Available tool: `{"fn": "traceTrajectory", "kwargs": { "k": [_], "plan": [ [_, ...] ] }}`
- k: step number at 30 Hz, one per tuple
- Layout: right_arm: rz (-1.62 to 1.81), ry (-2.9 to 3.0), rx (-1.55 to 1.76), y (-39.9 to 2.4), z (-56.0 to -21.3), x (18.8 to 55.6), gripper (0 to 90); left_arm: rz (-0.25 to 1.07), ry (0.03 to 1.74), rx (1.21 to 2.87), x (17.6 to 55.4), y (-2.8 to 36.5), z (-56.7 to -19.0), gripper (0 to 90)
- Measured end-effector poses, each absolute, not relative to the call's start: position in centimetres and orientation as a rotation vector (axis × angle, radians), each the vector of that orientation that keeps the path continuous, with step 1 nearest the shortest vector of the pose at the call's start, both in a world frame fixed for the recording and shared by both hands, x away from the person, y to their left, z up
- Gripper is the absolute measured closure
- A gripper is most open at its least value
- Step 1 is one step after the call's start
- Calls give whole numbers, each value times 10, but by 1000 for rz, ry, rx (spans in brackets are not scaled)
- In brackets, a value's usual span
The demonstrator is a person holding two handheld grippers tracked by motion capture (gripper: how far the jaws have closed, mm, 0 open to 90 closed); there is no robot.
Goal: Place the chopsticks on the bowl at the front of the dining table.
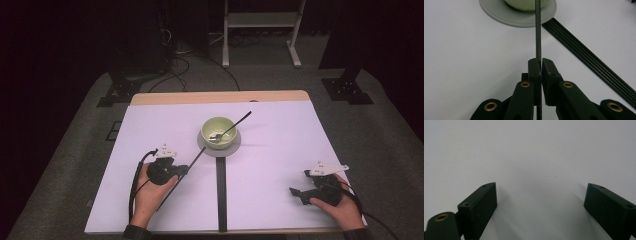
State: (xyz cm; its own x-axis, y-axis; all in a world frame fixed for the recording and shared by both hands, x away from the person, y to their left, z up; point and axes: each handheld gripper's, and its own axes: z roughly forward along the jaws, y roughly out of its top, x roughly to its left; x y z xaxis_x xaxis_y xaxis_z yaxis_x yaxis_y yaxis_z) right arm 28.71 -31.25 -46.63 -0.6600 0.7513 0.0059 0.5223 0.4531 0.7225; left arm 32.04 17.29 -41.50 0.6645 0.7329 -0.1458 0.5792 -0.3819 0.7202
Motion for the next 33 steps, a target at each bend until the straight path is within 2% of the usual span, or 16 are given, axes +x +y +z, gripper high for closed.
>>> {"fn": "traceTrajectory", "kwargs": {
  "k": [33],
  "plan": [
    [1027, 2393, 1088, -313, -466, 287, 99, 253, 1031, 2073, 345, 162, -385, 864]
  ]
}}
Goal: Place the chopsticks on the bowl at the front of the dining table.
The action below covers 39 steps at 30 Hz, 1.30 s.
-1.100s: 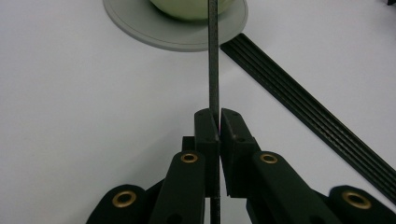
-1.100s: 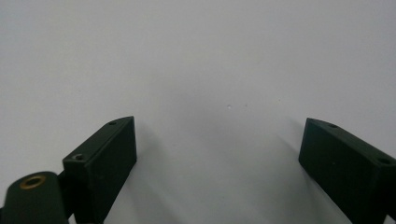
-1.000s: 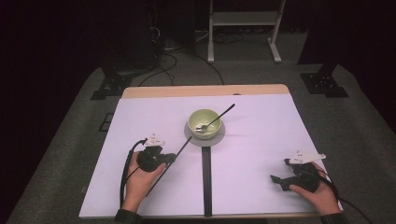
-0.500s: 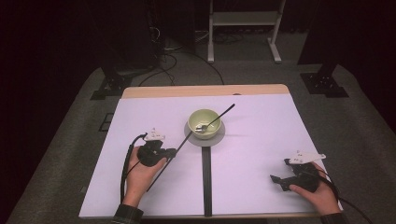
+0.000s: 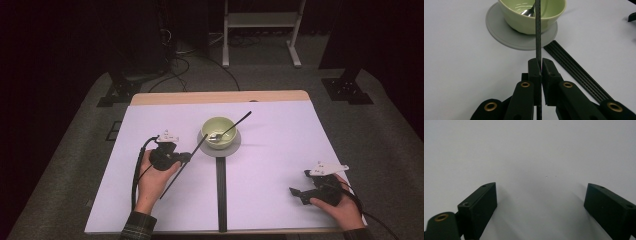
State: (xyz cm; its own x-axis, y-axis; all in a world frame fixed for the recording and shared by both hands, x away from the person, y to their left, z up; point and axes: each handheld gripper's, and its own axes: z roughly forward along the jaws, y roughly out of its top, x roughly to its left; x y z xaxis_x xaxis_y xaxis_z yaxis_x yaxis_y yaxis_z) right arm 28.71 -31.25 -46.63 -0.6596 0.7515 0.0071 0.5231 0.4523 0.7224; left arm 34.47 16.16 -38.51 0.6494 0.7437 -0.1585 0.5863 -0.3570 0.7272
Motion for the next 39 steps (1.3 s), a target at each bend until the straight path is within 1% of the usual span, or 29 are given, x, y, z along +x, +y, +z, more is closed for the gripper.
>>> {"fn": "traceTrajectory", "kwargs": {
  "k": [14, 39],
  "plan": [
    [1027, 2393, 1088, -313, -466, 287, 99, 250, 1026, 2070, 360, 149, -374, 864],
    [1028, 2393, 1087, -313, -466, 287, 99, 240, 1028, 2050, 394, 123, -366, 864]
  ]
}}
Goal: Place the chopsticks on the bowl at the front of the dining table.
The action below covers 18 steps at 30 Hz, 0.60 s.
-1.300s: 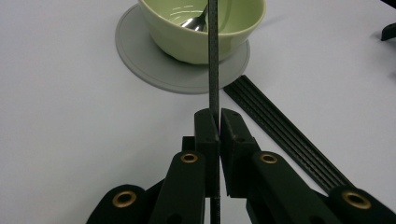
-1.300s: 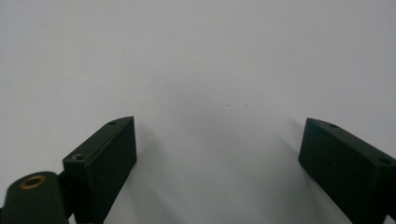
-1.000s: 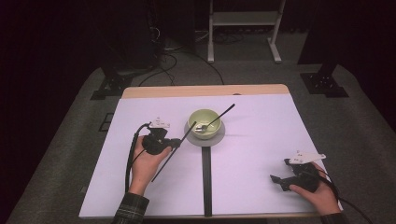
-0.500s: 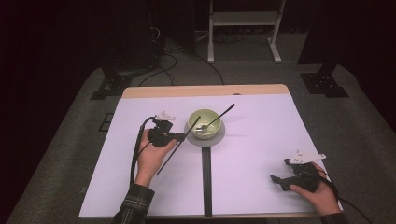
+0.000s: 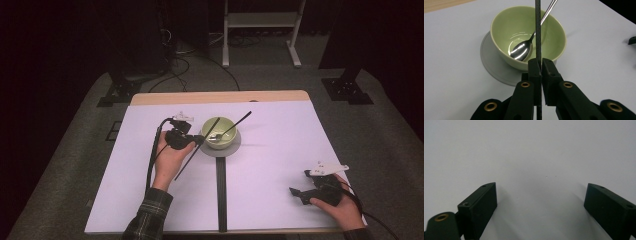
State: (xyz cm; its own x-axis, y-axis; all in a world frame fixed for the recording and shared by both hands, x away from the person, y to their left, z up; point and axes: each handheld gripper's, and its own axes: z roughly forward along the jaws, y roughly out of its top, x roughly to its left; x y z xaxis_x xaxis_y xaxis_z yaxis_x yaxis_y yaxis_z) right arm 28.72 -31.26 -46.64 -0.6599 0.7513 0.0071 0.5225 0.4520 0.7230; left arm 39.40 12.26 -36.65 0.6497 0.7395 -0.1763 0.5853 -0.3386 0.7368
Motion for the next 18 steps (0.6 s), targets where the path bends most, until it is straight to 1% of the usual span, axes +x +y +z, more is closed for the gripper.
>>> {"fn": "traceTrajectory", "kwargs": {
  "k": [18],
  "plan": [
    [1028, 2393, 1088, -313, -466, 287, 99, 233, 1025, 2045, 422, 100, -359, 864]
  ]
}}
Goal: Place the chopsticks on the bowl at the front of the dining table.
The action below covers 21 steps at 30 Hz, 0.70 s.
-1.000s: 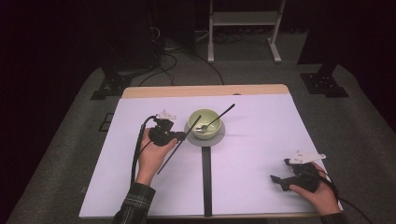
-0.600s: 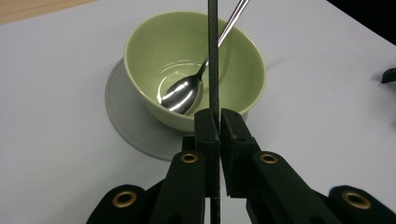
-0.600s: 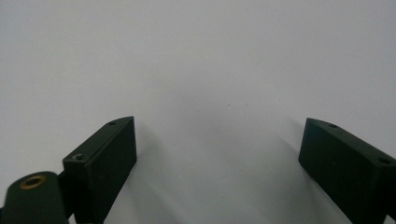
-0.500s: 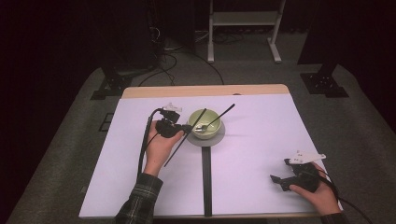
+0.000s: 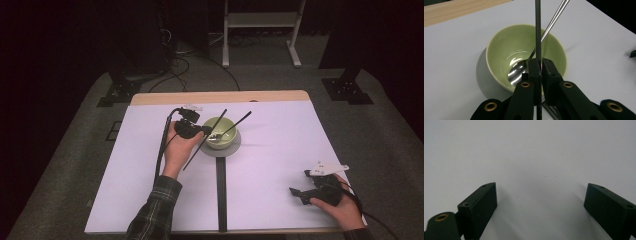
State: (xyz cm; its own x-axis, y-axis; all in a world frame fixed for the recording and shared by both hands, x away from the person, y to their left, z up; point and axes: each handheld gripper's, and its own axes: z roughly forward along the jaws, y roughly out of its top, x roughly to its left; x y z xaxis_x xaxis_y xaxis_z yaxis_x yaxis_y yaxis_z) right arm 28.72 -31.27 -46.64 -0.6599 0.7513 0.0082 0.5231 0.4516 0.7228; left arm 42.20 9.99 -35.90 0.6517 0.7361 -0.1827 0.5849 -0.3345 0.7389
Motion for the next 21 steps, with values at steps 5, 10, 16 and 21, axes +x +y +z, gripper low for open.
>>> {"fn": "traceTrajectory", "kwargs": {
  "k": [5, 10, 16, 21],
  "plan": [
    [1028, 2393, 1088, -313, -466, 287, 99, 232, 1029, 2053, 428, 93, -361, 864],
    [1028, 2393, 1089, -313, -466, 287, 99, 218, 1027, 2043, 435, 87, -360, 864],
    [1028, 2393, 1088, -313, -466, 287, 99, 206, 1029, 2051, 443, 76, -363, 864],
    [1028, 2393, 1088, -313, -466, 287, 99, 188, 1023, 2052, 449, 67, -365, 864]
  ]
}}
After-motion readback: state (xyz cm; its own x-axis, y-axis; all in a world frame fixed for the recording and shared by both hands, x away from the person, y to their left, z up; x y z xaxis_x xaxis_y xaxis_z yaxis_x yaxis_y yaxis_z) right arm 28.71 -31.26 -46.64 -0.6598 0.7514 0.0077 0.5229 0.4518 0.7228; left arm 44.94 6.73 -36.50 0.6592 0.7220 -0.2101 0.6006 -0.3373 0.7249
